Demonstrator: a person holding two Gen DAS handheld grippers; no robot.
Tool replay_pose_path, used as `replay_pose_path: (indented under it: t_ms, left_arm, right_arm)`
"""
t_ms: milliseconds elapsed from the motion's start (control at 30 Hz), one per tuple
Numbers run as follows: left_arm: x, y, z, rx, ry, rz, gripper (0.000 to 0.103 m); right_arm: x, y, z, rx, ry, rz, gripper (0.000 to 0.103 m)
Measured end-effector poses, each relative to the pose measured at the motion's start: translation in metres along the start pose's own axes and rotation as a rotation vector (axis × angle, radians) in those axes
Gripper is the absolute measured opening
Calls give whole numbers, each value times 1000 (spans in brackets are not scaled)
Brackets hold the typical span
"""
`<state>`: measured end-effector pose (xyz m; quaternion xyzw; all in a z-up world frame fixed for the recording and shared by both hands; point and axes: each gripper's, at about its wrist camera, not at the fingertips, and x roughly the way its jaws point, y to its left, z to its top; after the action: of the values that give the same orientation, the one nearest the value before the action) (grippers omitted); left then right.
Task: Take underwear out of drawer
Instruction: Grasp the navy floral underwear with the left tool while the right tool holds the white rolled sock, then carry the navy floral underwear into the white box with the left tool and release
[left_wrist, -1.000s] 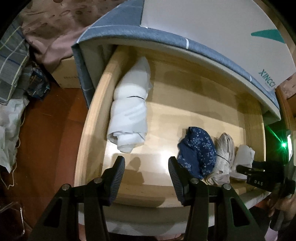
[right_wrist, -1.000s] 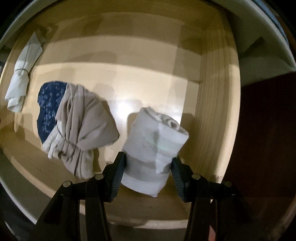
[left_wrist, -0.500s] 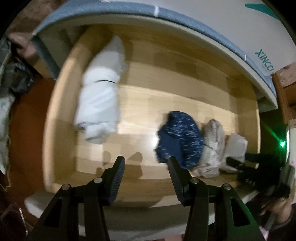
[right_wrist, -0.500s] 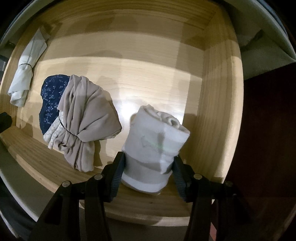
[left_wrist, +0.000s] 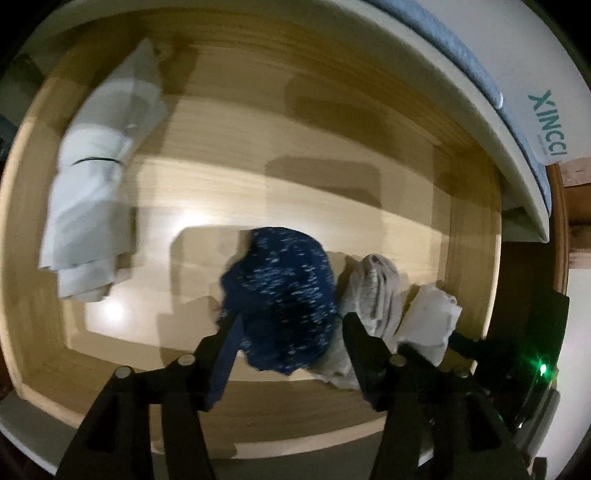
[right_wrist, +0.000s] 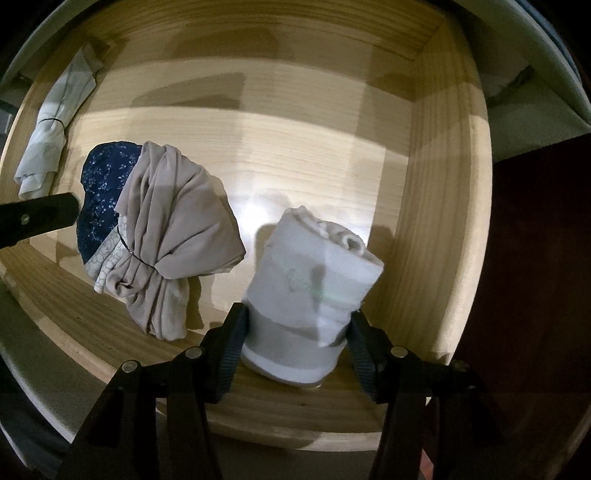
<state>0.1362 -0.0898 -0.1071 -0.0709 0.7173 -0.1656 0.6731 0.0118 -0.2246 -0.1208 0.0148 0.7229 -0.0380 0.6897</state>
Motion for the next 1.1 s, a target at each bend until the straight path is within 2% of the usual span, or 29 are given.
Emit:
replay_pose_path:
  t_ms: [167, 267, 333, 600, 933, 1033, 1100]
  left_arm:
    - [18, -2, 8, -21, 53, 5, 62]
    - [29, 1, 14, -43, 78, 51, 63]
    - [34, 2, 18, -25, 86, 113, 65]
    - [40, 1, 22, 67, 123, 246, 68]
    - [45, 1, 23, 156, 164, 310, 68]
    - [46, 0, 24, 170, 181, 319, 64]
    - [46, -2, 23, 193, 183, 317, 53]
  right_arm:
    - [-3, 0, 1, 0, 0, 3, 53]
    - [-6, -1, 0, 1, -1, 5, 53]
    - [-6, 1, 0, 0, -2, 5, 53]
    - [-5, 5, 0, -3, 0, 4, 54]
    - [-6, 4, 1, -4, 0, 4, 54]
    - [-6, 3, -1, -4, -1, 5, 54]
    - [-6, 4, -1, -5, -1, 4, 54]
